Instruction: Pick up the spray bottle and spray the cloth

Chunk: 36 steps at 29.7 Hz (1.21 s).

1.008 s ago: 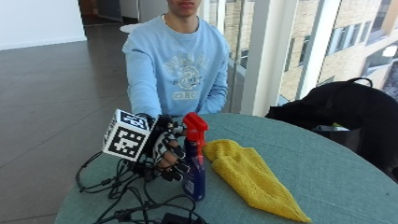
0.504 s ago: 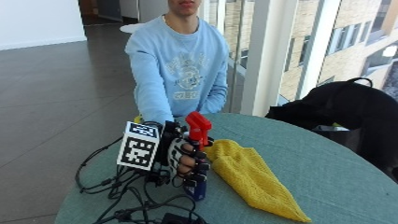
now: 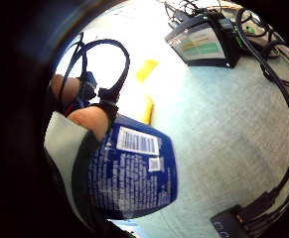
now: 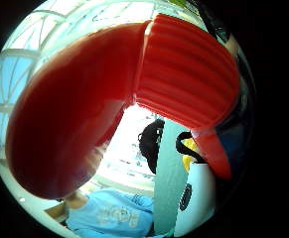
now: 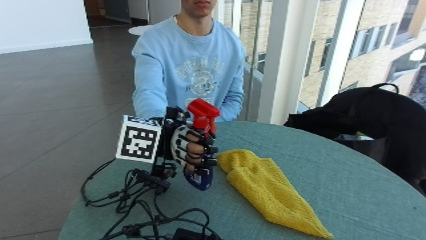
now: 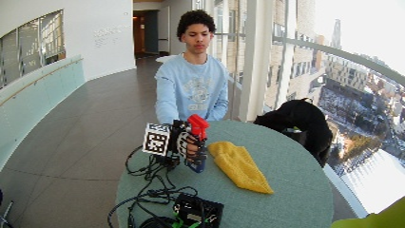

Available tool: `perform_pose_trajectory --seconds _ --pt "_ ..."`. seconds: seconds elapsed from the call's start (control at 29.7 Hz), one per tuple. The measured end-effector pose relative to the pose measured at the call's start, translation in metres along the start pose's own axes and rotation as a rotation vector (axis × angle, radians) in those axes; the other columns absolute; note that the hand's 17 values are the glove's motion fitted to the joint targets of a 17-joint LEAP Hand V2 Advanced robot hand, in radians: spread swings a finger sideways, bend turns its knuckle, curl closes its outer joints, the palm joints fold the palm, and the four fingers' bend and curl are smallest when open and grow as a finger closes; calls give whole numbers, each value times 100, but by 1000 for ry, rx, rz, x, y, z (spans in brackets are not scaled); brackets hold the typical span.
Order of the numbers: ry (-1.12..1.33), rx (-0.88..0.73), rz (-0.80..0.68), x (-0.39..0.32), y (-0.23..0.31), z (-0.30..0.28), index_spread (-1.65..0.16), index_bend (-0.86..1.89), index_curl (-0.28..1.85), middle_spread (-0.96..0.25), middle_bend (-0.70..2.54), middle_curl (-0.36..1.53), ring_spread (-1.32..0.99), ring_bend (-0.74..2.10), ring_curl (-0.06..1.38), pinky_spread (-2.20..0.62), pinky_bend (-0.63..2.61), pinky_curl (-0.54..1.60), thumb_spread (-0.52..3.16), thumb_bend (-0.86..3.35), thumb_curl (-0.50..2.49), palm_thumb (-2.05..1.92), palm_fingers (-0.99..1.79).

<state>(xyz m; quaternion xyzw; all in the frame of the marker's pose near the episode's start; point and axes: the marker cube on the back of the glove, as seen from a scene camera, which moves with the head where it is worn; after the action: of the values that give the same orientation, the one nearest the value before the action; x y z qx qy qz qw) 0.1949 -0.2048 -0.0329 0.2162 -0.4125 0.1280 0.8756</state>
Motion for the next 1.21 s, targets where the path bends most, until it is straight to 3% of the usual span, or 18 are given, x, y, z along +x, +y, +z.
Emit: perform_pose_trajectory --seconds 0.34,0.74,1.21 --pt "80 -177 60 -41 28 -9 -26 12 34 -13 33 45 -9 45 37 14 27 35 60 3 56 108 111" --pt "211 -462 246 -17 61 26 -25 13 34 -12 34 48 -8 48 39 14 28 36 56 -4 61 104 112" --pt "292 -511 306 -17 55 42 -24 14 36 -11 35 50 -6 51 41 13 27 36 60 -3 64 102 114"
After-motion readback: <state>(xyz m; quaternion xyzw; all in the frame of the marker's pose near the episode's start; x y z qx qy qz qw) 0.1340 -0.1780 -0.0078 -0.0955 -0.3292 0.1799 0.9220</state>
